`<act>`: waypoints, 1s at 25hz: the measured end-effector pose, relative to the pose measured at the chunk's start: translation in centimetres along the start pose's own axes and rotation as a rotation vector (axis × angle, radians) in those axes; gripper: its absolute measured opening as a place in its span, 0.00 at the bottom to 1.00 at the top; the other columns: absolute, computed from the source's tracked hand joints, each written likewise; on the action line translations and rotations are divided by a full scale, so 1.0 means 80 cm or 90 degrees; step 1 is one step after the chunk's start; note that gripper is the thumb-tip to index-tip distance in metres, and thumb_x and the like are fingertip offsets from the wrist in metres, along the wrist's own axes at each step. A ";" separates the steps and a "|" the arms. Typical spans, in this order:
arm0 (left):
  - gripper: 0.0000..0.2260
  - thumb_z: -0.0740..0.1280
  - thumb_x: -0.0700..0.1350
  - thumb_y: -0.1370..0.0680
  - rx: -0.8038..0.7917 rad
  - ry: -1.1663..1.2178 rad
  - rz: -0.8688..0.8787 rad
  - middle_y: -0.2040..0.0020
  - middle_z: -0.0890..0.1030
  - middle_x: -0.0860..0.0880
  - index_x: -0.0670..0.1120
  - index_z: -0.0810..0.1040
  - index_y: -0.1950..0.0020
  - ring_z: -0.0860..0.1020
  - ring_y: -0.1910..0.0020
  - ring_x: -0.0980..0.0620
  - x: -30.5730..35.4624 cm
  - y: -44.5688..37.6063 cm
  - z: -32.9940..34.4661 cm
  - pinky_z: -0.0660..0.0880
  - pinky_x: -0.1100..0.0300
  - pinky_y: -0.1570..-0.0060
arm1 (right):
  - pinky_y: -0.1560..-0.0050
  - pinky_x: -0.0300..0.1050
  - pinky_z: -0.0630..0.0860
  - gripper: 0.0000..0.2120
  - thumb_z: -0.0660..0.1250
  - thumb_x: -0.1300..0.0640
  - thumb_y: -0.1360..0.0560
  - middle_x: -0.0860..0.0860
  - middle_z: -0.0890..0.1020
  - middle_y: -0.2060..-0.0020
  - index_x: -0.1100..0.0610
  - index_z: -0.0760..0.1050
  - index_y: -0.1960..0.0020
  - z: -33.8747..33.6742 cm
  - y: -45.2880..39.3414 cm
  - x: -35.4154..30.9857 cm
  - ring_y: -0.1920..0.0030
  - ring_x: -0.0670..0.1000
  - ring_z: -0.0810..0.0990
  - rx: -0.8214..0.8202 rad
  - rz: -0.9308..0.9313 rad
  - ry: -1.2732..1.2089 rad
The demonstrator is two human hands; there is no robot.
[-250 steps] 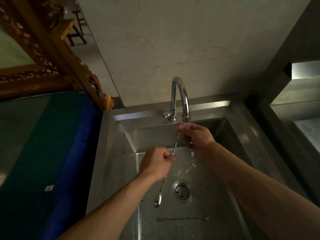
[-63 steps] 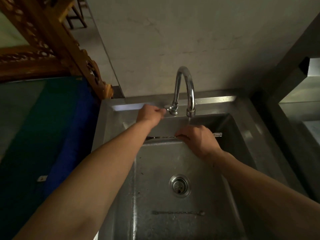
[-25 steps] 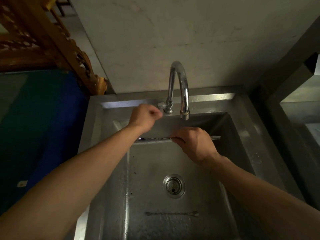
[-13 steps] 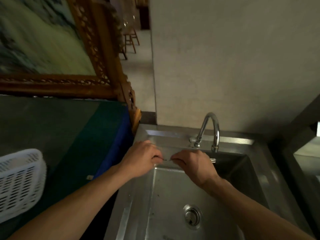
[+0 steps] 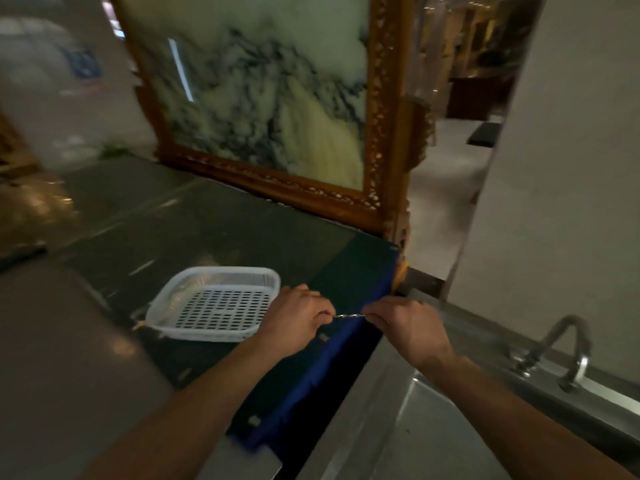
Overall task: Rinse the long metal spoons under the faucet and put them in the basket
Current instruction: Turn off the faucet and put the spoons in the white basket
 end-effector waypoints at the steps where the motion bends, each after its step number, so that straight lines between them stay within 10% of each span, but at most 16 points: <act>1: 0.06 0.65 0.48 0.23 0.007 -0.011 -0.029 0.55 0.82 0.54 0.54 0.82 0.50 0.76 0.54 0.53 -0.011 0.019 -0.010 0.70 0.56 0.53 | 0.51 0.48 0.76 0.12 0.59 0.46 0.20 0.44 0.81 0.44 0.43 0.78 0.41 0.001 -0.008 -0.017 0.43 0.50 0.80 0.002 -0.028 -0.002; 11: 0.08 0.63 0.48 0.24 0.021 -0.110 -0.260 0.47 0.82 0.55 0.53 0.80 0.49 0.76 0.44 0.53 -0.121 0.164 -0.094 0.69 0.54 0.41 | 0.56 0.47 0.78 0.08 0.63 0.49 0.23 0.43 0.84 0.48 0.45 0.80 0.47 0.037 -0.077 -0.181 0.49 0.49 0.82 -0.007 -0.183 -0.040; 25: 0.06 0.65 0.48 0.24 0.024 -0.195 -0.245 0.46 0.77 0.55 0.56 0.77 0.48 0.74 0.43 0.52 -0.326 0.126 -0.067 0.66 0.50 0.44 | 0.49 0.46 0.75 0.09 0.64 0.54 0.24 0.45 0.86 0.52 0.46 0.82 0.48 0.133 -0.227 -0.253 0.52 0.49 0.82 0.024 -0.153 -0.006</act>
Point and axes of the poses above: each hand's wrist, its own y-axis away from the middle knuckle, its own z-axis out of the palm, x = y × z, the point moved 2 cm from there along -y, towards the middle knuckle
